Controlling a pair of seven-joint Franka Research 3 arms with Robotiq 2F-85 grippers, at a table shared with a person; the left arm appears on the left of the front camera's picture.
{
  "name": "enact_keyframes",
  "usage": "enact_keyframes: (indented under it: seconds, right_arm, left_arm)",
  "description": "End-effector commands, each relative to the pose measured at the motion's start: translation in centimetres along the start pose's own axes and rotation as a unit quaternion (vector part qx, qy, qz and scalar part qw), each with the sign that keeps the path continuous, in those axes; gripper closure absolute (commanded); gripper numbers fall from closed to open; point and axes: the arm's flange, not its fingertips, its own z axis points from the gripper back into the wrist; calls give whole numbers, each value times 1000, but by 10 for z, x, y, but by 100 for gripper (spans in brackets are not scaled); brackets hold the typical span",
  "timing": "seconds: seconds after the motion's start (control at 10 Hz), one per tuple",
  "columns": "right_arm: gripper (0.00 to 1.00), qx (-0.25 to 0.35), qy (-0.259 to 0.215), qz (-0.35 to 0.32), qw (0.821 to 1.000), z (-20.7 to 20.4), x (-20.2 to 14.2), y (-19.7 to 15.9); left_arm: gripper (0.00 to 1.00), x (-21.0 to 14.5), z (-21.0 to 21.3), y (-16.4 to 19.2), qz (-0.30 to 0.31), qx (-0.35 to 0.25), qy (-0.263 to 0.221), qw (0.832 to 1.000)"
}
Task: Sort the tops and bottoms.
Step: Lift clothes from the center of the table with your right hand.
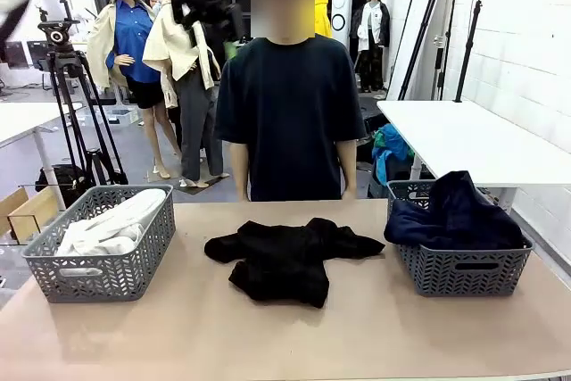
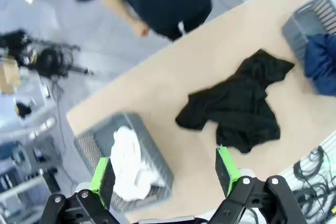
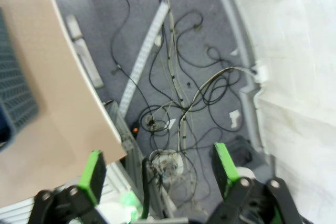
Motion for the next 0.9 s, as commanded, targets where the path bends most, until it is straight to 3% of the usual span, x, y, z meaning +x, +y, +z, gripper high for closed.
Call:
enact_keyframes:
  seconds: [0.0,0.1,0.3,0.4,0.5,0.8]
  right_arm:
    - [0,-2,0,2,1000,0,2,1]
    - [0,-2,0,2,1000,0,2,1]
    - [0,-2,0,2,1000,0,2,1]
    - [0,-2,0,2,1000,0,2,1]
    - [0,-2,0,2,1000,0,2,1]
    - [0,-2,0,2,1000,0,2,1]
  left_arm:
    - [0,-410,-145,-4,58,22,66,996]
    - [0,-447,-151,-17,78,22,77,994]
    - [0,-489,-142,-13,176,57,25,982]
    - [0,-490,-133,1,204,78,4,976]
    - [0,-488,-130,22,208,60,-35,976]
    - [0,-481,-147,87,222,75,-14,972]
